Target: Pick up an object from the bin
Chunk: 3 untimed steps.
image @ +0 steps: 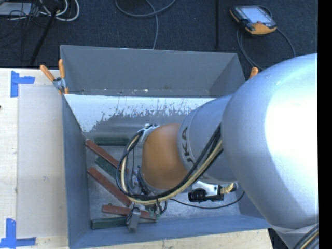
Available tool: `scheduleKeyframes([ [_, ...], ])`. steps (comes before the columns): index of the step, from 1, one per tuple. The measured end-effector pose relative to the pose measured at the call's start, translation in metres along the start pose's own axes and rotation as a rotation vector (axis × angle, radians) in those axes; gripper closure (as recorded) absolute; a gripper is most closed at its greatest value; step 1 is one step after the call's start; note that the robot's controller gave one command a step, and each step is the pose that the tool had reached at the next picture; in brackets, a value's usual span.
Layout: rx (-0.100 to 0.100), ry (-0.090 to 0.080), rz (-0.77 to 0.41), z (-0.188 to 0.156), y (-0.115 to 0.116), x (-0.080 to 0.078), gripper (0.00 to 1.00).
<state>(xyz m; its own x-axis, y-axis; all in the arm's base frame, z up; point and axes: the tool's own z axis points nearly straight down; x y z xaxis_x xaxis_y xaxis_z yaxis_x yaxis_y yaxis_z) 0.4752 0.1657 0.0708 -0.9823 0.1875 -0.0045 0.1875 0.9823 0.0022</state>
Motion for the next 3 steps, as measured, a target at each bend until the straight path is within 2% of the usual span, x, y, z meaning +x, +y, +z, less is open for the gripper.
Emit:
scheduleKeyframes([
  [1,0.000,0.002,0.009,0.000,-0.005,-0.002,0.00],
  [2,0.002,0.008,0.073,-0.001,0.030,-0.027,1.00],
  [3,0.002,0.008,0.073,-0.001,0.030,-0.027,1.00],
])
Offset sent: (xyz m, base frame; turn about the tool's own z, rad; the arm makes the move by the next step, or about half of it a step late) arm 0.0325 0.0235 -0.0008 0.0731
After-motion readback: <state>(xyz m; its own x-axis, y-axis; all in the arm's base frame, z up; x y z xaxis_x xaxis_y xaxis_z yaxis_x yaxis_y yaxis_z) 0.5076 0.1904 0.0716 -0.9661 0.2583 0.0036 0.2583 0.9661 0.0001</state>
